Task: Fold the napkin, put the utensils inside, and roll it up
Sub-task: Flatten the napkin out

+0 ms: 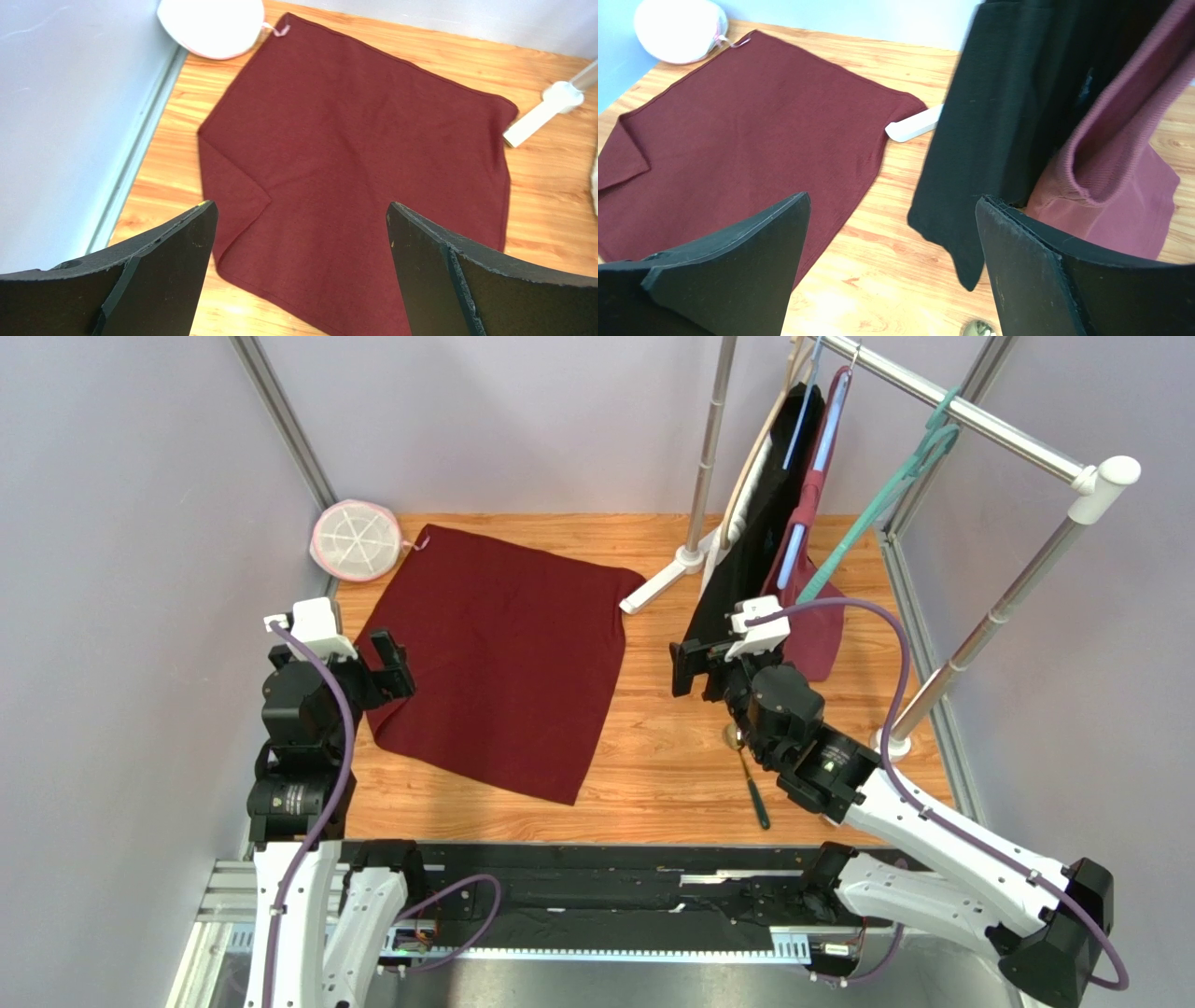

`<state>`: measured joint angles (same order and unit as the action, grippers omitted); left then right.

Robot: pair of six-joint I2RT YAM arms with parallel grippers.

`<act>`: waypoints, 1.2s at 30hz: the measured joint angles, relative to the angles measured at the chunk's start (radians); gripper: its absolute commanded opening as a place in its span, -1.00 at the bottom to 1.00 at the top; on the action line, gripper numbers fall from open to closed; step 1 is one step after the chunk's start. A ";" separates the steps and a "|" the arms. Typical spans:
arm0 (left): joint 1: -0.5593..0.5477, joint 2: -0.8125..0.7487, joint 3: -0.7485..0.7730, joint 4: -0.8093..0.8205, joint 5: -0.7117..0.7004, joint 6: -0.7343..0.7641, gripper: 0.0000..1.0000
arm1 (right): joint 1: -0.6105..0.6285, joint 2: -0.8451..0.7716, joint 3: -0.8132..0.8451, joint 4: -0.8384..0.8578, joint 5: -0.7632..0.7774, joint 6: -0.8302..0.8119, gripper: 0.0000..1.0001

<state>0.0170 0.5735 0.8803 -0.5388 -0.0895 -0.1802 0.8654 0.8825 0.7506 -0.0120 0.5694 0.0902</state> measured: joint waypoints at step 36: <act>0.090 1.141 0.198 0.029 -0.061 0.056 0.07 | -0.223 -0.048 -0.002 -0.116 -0.435 0.166 0.80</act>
<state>0.1070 1.7142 1.0779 -0.5098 -0.1509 -0.1242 0.6422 0.8349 0.7490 -0.1280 0.1349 0.2558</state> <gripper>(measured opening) 0.541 0.905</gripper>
